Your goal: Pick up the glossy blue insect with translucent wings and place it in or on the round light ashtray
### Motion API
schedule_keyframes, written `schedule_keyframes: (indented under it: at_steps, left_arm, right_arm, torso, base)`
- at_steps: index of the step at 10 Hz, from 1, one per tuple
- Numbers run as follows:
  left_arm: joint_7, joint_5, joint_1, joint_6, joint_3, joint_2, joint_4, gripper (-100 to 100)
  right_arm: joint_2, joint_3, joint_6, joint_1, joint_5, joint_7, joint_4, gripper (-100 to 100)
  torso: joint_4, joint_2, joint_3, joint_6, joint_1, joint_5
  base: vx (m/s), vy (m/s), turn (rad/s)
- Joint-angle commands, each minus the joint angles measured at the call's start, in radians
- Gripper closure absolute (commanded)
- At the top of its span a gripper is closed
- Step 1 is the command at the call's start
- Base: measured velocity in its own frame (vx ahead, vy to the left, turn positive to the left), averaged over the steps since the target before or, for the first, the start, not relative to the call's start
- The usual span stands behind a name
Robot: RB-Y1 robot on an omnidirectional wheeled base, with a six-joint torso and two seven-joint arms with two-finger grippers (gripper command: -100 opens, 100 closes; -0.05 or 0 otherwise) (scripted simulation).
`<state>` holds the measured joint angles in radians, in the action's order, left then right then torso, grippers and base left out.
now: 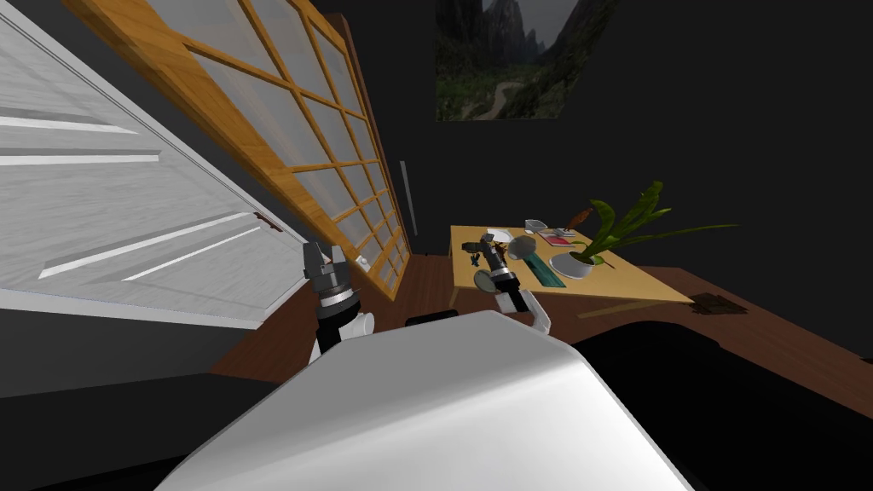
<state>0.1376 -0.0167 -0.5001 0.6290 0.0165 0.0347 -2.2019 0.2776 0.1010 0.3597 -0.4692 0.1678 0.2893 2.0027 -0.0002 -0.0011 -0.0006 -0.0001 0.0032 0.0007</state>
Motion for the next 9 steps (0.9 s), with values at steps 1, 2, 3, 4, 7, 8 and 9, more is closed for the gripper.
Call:
schedule_keyframes:
  at_steps: [1,2,3,4,7,8,9]
  left_arm:
    - [0.000,0.000,0.000,0.000,0.000,0.000,0.000,0]
    - [0.000,0.000,0.000,0.000,0.000,0.000,0.000,0]
    - [0.000,0.000,0.000,0.000,0.000,0.000,0.000,0]
    - [0.000,0.000,0.000,0.000,0.000,0.000,0.000,0]
    - [0.000,0.000,0.000,0.000,0.000,0.000,0.000,0]
    - [0.000,0.000,0.000,0.000,0.000,0.000,0.000,0]
    - [0.000,0.000,0.000,0.000,0.000,0.000,0.000,0]
  right_arm:
    - [0.021,0.013,0.003,-0.001,0.004,0.004,-0.037,-100]
    - [0.038,0.020,-0.004,0.003,0.020,0.019,-0.075,-100]
    - [0.055,0.026,-0.010,0.007,0.036,0.034,-0.105,-100]
    - [0.070,0.032,-0.017,0.010,0.052,0.049,-0.137,-100]
    - [0.099,0.044,-0.031,0.018,0.085,0.079,-0.222,-100]
    - [0.099,0.044,-0.031,0.018,0.085,0.079,-0.238,-100]
    - [0.112,0.049,-0.037,0.021,0.101,0.093,-0.275,-100]
  torso:
    - [0.000,0.000,0.000,0.000,0.000,0.000]
    - [0.000,0.000,0.000,0.000,-0.001,0.000]
    - [0.000,0.000,0.000,0.000,-0.002,0.000]
    - [0.000,0.000,0.000,0.000,-0.001,0.000]
    - [0.000,0.000,0.000,0.000,-0.002,0.000]
    - [0.000,-0.001,-0.001,0.000,-0.001,0.000]
    - [0.000,-0.001,0.000,0.000,-0.001,0.000]
  base:
    - [0.013,0.033,0.019]
    - [0.017,0.027,0.037]
    - [0.023,0.038,0.049]
    - [0.032,0.047,0.059]
    - [0.025,0.036,0.034]
    - [0.028,0.032,0.018]
    - [0.024,0.031,0.032]
